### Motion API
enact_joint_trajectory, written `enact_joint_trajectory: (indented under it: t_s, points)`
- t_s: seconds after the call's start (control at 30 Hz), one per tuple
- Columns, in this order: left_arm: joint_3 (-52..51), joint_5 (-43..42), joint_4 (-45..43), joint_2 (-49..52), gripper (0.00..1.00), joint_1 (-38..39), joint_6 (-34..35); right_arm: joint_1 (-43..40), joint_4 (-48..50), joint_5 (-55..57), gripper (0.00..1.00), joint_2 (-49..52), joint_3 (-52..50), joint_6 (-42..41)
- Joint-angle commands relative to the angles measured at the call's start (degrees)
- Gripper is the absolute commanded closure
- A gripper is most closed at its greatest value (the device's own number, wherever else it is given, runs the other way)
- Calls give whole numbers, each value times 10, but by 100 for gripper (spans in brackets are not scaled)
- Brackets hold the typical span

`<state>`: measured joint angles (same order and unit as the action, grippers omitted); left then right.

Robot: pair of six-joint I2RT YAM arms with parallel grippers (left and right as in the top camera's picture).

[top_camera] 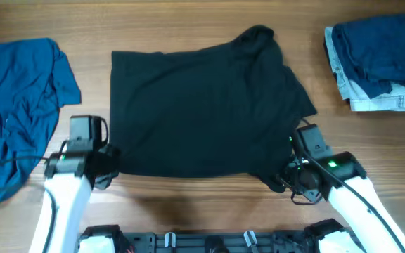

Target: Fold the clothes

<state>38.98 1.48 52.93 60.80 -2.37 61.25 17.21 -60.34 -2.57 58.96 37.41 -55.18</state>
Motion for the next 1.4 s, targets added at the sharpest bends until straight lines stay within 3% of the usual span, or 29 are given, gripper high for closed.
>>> enact_joint_trajectory:
  t_s: [0.0,0.17,0.43,0.67,0.97,1.2,1.23,1.27,1.3,1.33,1.37]
  points:
    - [-3,-3,25,-75,96,-1,-13,2,-28,-2,96,-40,41,-4]
    - [-3,77,2,-68,96,-1,-24,2,68,56,96,-7,42,15]
    - [-4,85,-160,66,96,-1,-24,-3,243,75,96,174,42,54]
    - [-4,84,-219,62,96,-1,-26,-60,282,36,96,160,59,117]
    - [-4,94,-309,71,96,-1,-26,-61,390,36,96,167,59,131]
    - [-4,102,-391,163,91,-1,-26,-61,439,42,96,220,59,132]
    - [-4,102,-400,178,89,-1,-26,-61,439,43,96,228,59,132]
    - [-4,102,-405,190,78,-1,-26,-61,440,46,96,235,59,132]
    - [-4,102,-410,203,48,-1,-26,-61,441,55,82,242,59,131]
    - [-4,106,-413,212,23,-1,-26,-61,443,63,55,246,59,132]
    - [-4,108,-419,219,6,-1,-41,-61,445,76,24,247,59,133]
